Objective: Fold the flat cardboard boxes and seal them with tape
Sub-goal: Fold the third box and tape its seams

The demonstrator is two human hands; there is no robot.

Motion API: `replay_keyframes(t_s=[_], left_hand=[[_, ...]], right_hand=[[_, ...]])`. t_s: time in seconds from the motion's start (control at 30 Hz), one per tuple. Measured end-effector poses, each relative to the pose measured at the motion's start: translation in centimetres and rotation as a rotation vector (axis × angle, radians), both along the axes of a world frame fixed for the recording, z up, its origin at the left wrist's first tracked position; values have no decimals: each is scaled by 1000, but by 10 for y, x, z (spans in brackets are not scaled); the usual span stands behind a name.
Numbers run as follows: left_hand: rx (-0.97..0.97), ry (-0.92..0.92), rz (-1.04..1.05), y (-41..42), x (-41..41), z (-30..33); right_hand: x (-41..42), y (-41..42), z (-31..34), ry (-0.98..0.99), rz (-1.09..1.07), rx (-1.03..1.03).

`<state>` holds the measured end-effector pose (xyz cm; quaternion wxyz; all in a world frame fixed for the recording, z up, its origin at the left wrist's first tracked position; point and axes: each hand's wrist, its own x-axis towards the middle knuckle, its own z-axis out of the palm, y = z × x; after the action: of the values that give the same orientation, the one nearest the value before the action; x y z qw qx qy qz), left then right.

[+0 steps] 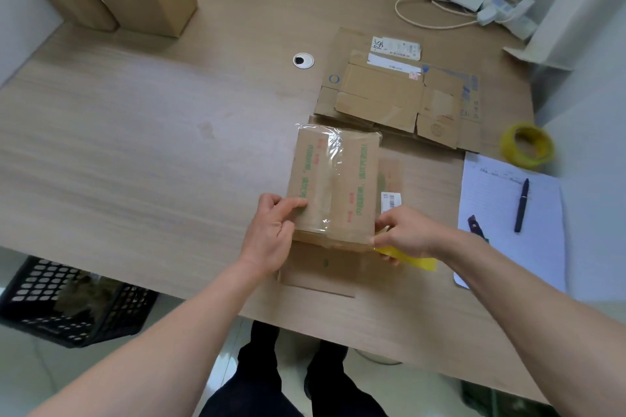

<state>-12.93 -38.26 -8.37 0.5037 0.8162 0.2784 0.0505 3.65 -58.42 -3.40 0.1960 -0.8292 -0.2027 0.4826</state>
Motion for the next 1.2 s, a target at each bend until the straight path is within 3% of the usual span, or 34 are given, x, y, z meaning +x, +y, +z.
replay_keyframes(t_s=[0.1,0.27,0.43,0.73,0.8,0.9,0.97,1.1,1.2], left_hand=[[65,4,-104,19,8,3],[168,-1,-271,35,36,6],[212,-13,-291,28,59,7],[80,-10,-118,18,63,3],[48,-26,9,15,62,8],[16,-83,389,1,45,18],[-224,-16,547,-27,20,20],[-943,217,325,-93,-26,26],[-1132,206,386,-116,-29,26]], right_hand=[[-40,-1,-7,-57,10,-57],[-91,1,-25,-63,-366,40],[-95,6,-23,-181,-432,49],[-93,6,-25,-185,-491,57],[-91,5,-25,-123,-515,63],[-87,5,-25,-24,-541,60],[-84,6,-26,21,-562,55],[-78,6,-26,40,-537,42],[-72,8,-25,91,-551,33]])
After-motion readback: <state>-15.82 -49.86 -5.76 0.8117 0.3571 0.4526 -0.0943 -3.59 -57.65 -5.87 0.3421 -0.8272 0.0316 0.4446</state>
